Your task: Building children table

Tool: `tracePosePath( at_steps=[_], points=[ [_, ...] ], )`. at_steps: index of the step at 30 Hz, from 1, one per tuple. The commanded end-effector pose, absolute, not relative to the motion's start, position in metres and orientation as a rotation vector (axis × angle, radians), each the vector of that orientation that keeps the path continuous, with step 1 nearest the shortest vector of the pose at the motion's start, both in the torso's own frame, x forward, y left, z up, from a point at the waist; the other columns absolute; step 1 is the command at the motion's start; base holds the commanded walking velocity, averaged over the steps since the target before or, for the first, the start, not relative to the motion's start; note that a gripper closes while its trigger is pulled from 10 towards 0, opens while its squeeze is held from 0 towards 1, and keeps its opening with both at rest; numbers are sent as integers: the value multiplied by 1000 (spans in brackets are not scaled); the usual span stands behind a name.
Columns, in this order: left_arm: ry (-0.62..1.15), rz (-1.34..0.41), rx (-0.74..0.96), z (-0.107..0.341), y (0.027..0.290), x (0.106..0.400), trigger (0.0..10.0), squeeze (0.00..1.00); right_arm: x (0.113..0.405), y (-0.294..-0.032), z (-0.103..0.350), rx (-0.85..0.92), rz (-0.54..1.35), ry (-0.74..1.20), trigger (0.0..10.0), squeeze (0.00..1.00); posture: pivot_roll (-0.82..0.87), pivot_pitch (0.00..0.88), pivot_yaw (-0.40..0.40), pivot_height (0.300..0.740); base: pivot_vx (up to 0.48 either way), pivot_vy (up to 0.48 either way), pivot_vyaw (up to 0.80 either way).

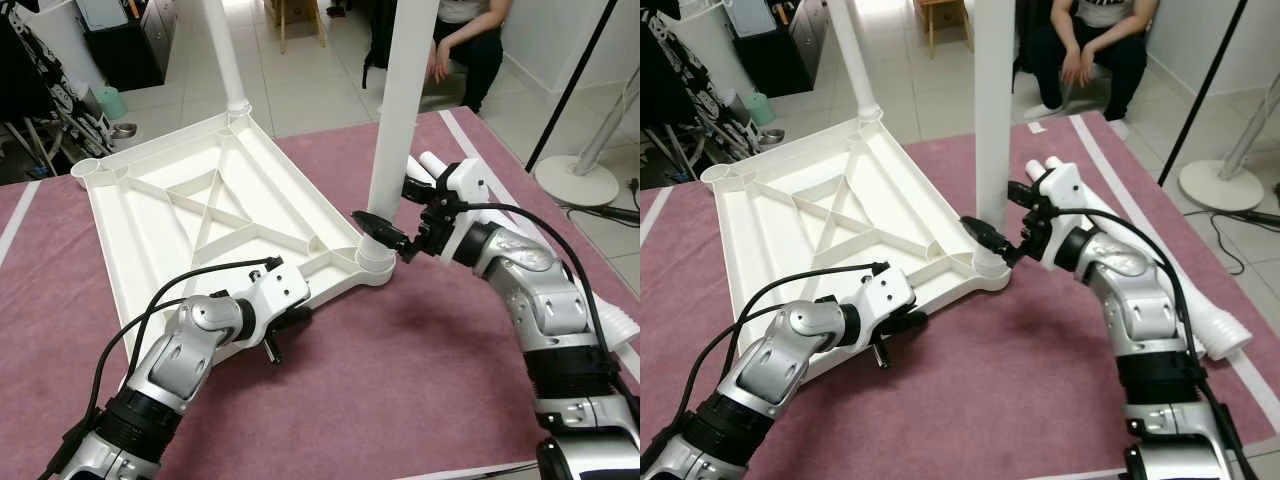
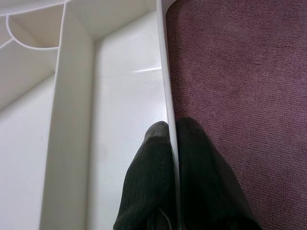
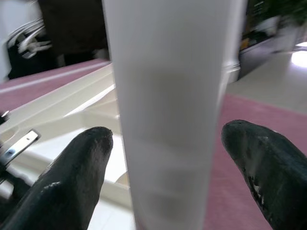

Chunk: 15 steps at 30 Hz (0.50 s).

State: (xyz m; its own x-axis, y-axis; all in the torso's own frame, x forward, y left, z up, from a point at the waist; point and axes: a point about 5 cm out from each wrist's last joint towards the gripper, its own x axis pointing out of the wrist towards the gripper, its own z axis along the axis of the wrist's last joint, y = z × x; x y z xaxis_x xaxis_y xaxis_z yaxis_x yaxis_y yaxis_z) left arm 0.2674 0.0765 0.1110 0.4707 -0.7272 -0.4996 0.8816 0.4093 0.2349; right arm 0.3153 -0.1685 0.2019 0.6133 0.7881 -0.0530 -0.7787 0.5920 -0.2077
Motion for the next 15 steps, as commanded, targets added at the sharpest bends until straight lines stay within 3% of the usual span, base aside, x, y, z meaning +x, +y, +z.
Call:
tracePosePath(
  at_steps=[1,13,14,15],
  points=[
    [319,-985,566,117,89,271,10000,0,316,-162,199,-206,971,-26,10000,0,-25,0,158,740,0,0,0],
    [317,-987,556,118,90,268,10000,0,326,-160,198,-280,1072,20,10000,0,-3,0,145,740,0,0,0],
    [317,-985,555,118,90,268,10000,0,326,-160,198,-293,1080,23,8941,0,-4,0,142,740,0,0,0],
    [317,-984,555,118,90,268,10000,0,327,-160,198,-299,1082,24,6078,0,-4,0,142,740,0,0,0]
  ],
)
